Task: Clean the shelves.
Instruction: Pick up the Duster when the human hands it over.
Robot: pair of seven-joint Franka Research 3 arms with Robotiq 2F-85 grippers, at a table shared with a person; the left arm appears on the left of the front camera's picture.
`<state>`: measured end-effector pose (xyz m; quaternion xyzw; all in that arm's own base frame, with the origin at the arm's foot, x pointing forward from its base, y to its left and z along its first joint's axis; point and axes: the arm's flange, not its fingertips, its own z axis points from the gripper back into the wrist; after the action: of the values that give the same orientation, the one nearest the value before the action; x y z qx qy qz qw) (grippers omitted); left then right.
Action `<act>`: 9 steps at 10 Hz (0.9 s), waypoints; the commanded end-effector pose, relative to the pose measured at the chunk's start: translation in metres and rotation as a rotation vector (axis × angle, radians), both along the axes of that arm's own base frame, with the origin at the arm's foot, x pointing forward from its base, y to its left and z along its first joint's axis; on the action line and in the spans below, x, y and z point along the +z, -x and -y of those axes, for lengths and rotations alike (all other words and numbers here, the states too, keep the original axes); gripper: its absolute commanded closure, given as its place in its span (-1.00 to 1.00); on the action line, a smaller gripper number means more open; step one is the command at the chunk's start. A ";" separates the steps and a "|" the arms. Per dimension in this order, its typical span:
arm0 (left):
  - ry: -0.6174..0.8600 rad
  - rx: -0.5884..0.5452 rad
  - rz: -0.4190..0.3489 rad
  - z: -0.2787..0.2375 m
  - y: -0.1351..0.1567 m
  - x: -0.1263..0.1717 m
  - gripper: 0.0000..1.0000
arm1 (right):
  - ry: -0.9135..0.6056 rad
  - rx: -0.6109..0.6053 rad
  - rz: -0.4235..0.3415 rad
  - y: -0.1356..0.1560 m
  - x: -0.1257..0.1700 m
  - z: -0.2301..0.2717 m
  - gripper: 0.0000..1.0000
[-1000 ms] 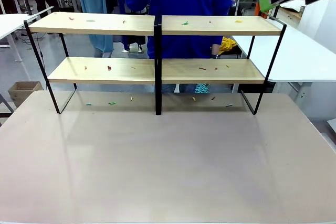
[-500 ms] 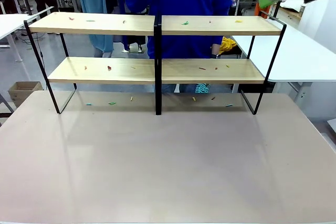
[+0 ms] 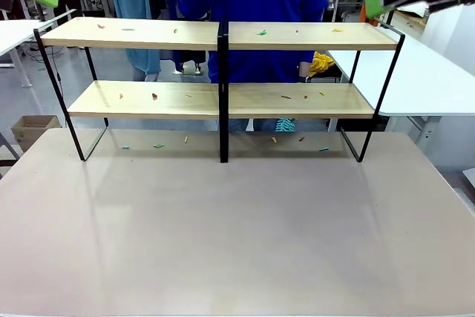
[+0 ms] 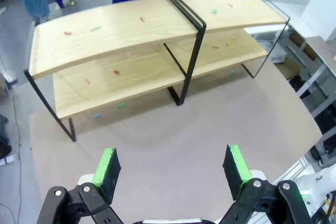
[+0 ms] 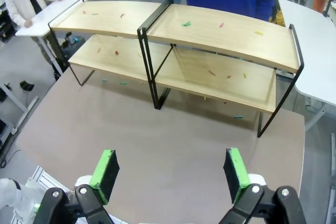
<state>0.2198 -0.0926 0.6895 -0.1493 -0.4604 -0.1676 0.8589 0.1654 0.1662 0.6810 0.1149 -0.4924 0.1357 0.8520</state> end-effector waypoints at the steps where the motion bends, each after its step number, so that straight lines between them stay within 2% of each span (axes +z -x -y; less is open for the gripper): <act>1: 0.015 -0.012 -0.040 -0.008 0.003 -0.015 -1.00 | -0.057 0.027 0.007 0.012 -0.019 -0.001 -1.00; 5: 0.014 -0.017 -0.051 -0.010 -0.007 -0.019 -1.00 | -0.081 0.053 0.039 0.004 -0.020 -0.005 -1.00; 9: 0.001 -0.028 -0.058 -0.009 -0.011 -0.021 -1.00 | -0.110 0.051 -0.029 -0.044 -0.029 -0.018 -1.00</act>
<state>0.2292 -0.0866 0.6673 -0.1560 -0.4325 -0.1645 0.8727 0.2005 0.1811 0.6625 0.1530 -0.4864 0.1357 0.8495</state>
